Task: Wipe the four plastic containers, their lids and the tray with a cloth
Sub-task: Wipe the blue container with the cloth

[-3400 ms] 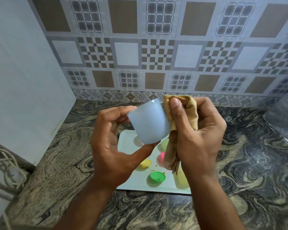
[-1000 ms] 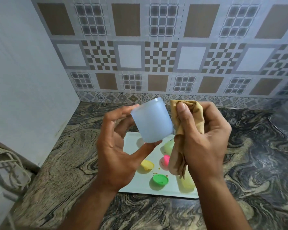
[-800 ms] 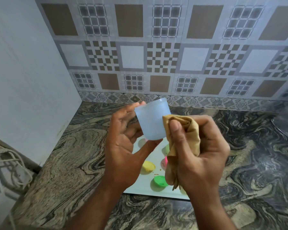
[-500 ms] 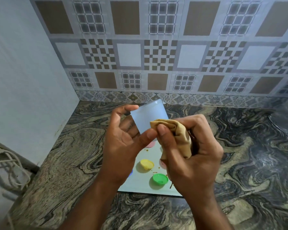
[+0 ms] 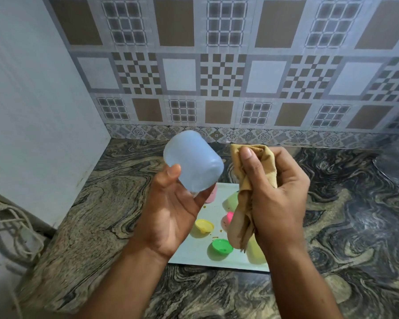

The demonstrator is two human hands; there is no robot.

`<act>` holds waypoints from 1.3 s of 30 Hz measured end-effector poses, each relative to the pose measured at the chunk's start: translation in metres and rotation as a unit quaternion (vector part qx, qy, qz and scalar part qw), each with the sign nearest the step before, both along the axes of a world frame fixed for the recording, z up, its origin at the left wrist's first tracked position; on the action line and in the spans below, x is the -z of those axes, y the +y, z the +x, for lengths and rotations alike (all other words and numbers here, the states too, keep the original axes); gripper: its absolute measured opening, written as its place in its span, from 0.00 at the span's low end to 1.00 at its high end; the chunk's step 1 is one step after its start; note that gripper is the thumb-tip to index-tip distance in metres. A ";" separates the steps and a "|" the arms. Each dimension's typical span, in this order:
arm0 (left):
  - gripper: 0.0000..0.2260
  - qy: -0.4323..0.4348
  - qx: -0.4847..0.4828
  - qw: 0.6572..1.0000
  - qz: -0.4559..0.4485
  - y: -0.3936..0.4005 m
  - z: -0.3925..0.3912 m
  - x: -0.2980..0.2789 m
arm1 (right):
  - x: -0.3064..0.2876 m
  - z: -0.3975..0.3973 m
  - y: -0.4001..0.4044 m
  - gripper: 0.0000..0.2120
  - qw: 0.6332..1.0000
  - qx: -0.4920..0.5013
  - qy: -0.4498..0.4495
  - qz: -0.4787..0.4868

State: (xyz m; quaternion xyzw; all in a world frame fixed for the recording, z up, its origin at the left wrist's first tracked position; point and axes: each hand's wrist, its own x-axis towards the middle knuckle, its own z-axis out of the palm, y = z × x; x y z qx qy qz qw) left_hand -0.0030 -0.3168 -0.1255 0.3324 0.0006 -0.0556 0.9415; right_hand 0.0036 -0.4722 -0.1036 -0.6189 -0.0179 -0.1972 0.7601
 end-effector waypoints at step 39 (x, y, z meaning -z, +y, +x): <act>0.32 -0.218 -0.301 0.658 0.655 0.045 -0.015 0.024 | 0.038 0.031 0.021 0.07 1.000 -0.019 0.019 -0.013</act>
